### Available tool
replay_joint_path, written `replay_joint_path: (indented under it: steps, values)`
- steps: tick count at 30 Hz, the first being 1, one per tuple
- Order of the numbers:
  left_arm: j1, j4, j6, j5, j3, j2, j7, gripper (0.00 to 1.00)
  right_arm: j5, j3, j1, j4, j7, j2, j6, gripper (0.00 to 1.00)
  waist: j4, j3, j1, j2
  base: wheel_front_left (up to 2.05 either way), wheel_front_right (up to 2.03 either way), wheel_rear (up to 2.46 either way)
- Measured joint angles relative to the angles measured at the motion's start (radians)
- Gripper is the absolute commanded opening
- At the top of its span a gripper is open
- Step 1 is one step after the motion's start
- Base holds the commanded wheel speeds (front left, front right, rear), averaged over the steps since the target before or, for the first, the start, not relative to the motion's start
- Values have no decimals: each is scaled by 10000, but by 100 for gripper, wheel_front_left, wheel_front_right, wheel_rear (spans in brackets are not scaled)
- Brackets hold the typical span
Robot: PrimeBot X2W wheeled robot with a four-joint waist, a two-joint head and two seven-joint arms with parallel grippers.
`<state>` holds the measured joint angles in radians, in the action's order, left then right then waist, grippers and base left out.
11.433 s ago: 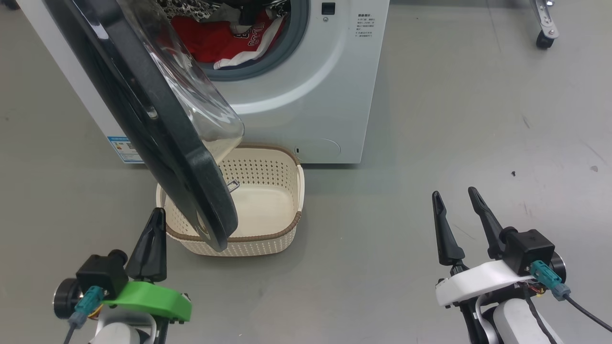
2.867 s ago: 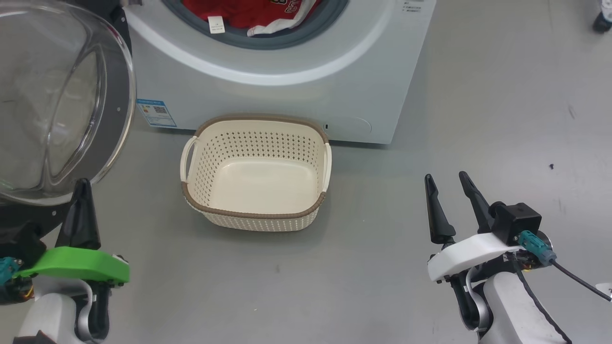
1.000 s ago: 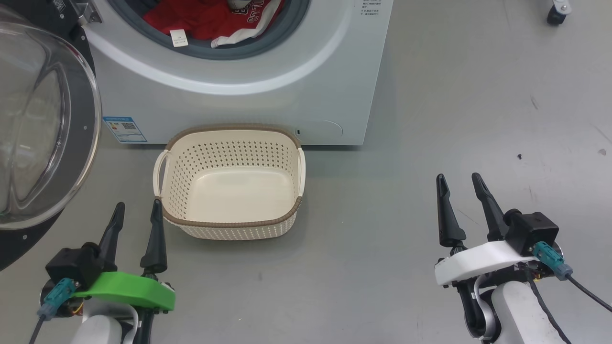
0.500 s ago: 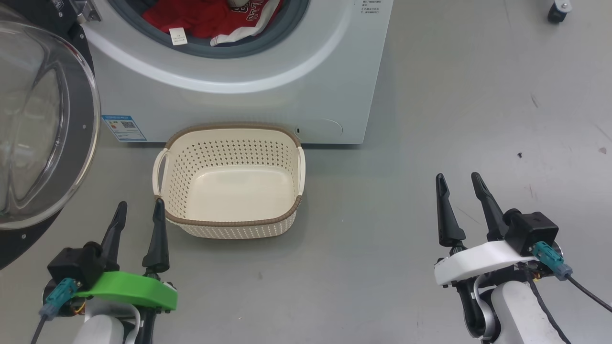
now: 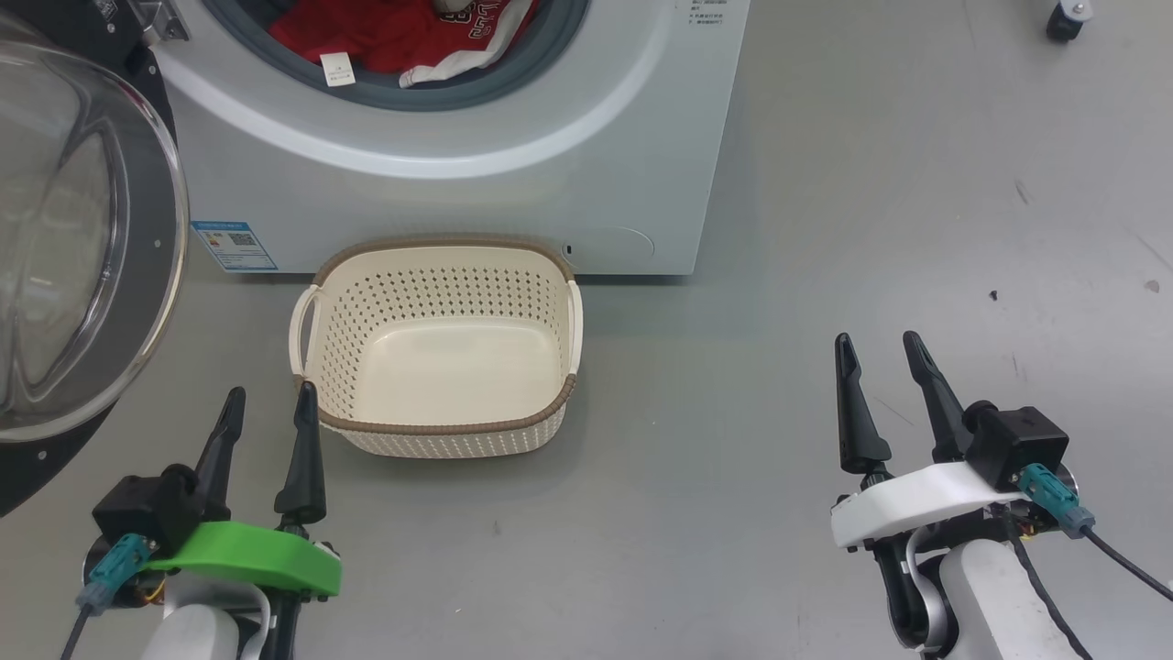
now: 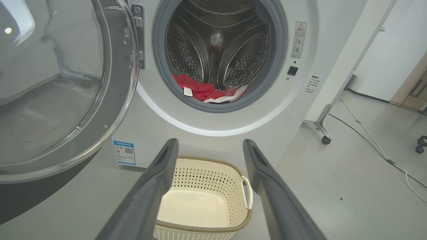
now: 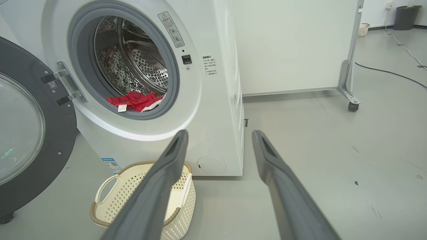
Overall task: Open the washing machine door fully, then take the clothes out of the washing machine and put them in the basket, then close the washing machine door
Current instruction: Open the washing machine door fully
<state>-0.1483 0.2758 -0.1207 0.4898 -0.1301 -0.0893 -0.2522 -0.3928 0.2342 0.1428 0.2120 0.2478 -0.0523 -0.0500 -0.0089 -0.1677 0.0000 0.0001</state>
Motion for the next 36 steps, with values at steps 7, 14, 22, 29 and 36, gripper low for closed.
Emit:
replay_joint_path:
  steps: [7, 14, 22, 29, 36]
  values:
    - [0, 0, -2, 31, -25, 0, 0, 100, 0, 8, 0, 0, 0, 0, 4, 100, -10, -26, 0, 0, 0, 0, 0]
    - [0, 2, -4, -59, -215, -138, 0, 100, 0, 29, 0, 12, 0, 2, 6, 100, 13, -14, 0, 0, 0, 0, 0]
    - [0, 0, -4, -59, -234, -136, 0, 100, 0, 96, 0, 77, 0, 2, 2, 100, 22, 66, 0, 0, 0, 0, 0]
    - [4, 12, -4, -59, -278, -134, 0, 100, 0, 142, 0, 148, 0, 2, 0, 100, 24, 145, 0, 0, 0, 0, 0]
    - [24, 36, -4, -59, -341, -136, 0, 100, 0, 186, -10, 194, 0, 2, -2, 100, 15, 205, 0, 0, 0, 0, 0]
